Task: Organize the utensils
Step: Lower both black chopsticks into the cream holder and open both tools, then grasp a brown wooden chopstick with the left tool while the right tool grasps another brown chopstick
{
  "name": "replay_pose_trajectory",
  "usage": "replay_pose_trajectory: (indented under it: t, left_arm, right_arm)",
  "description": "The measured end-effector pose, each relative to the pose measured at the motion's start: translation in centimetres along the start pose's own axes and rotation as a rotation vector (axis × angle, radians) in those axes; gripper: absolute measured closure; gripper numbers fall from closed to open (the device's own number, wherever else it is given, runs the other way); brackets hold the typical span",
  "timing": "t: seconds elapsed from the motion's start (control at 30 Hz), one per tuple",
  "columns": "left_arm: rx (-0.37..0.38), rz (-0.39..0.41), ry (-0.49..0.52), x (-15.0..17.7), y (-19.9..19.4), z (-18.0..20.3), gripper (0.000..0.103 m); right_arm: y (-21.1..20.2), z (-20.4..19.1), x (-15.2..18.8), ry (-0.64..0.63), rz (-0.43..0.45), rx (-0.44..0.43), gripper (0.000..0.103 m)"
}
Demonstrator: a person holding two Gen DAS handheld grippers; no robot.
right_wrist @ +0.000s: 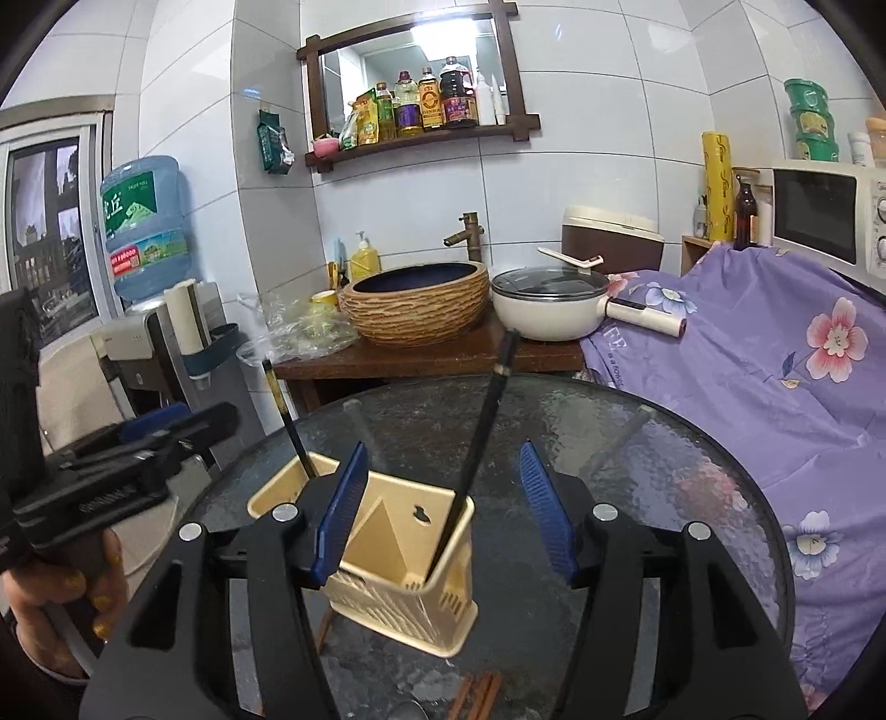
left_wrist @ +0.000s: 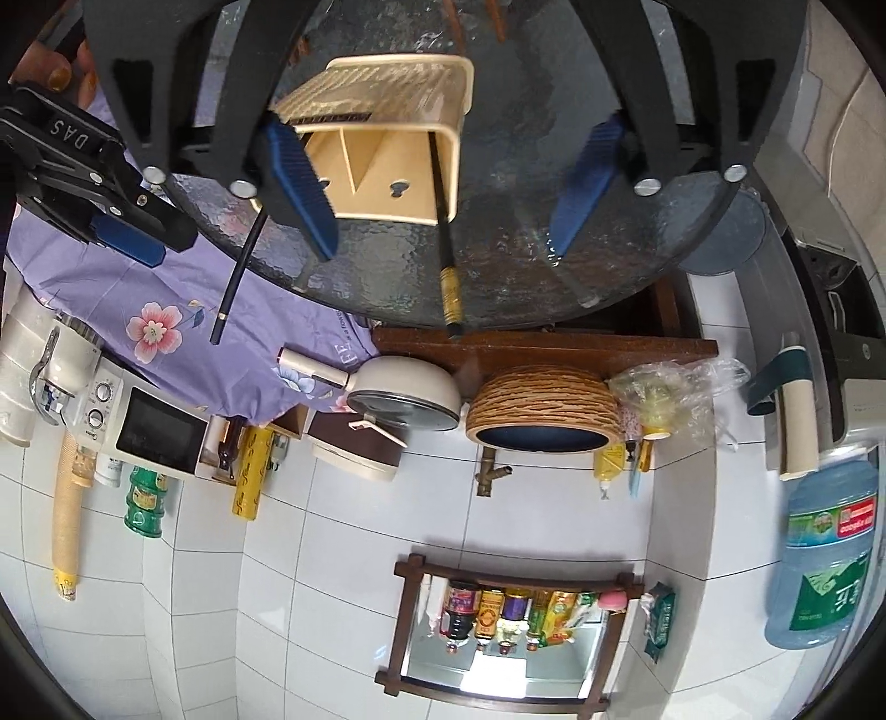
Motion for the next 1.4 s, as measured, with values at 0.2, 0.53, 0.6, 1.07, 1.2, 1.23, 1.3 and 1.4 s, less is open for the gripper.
replay_pose_trajectory:
  t: [0.2,0.53,0.6,1.07,1.2,1.23,1.3,1.4]
  left_arm:
    - [-0.021,-0.016,-0.006,2.8,-1.5,-1.8,0.007]
    - [-0.05,-0.119,0.073,10.4,-2.0,-2.9,0.007]
    - [-0.067,-0.137,0.078,11.6,-1.9,-3.4,0.007]
    - [-0.141,-0.262,0.124,17.8,-0.8,-5.1,0.007]
    - [-0.122,-0.282,0.107,18.6,-0.5,-4.9,0.007]
    - [-0.122,-0.282,0.107,18.7,-0.5,-4.9,0.007]
    - [-0.119,-0.283,0.11,19.0,-0.6,-4.7,0.007]
    - [-0.114,-0.286,0.111,19.1,-0.5,-4.5,0.007]
  right_arm:
    - [-1.5,-0.6,4.2,-0.031,-0.059,0.007,0.03]
    - [-3.1,-1.2,10.6,-0.039,-0.116,0.025,0.016]
    - [-3.3,-0.9,11.7,-0.024,-0.125,0.032,0.016]
    - [-2.2,3.5,19.4,0.11,-0.311,0.115,0.023]
    - [-1.2,3.5,21.3,0.117,-0.377,0.115,0.04]
    - [-1.1,3.5,21.6,0.123,-0.39,0.11,0.041]
    - [-0.8,3.5,22.5,0.125,-0.414,0.108,0.042]
    - [-0.5,3.2,23.4,0.119,-0.443,0.108,0.045]
Point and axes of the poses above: each gripper's, at about its wrist camera, not at the fingertips, and y roughly the way its jaws point, z to its right, x to its underside, the point moved 10 cm from there along y, roughly the way its jaws point, and after that the axes turned 9 degrees about -x, right-handed, at the moved point
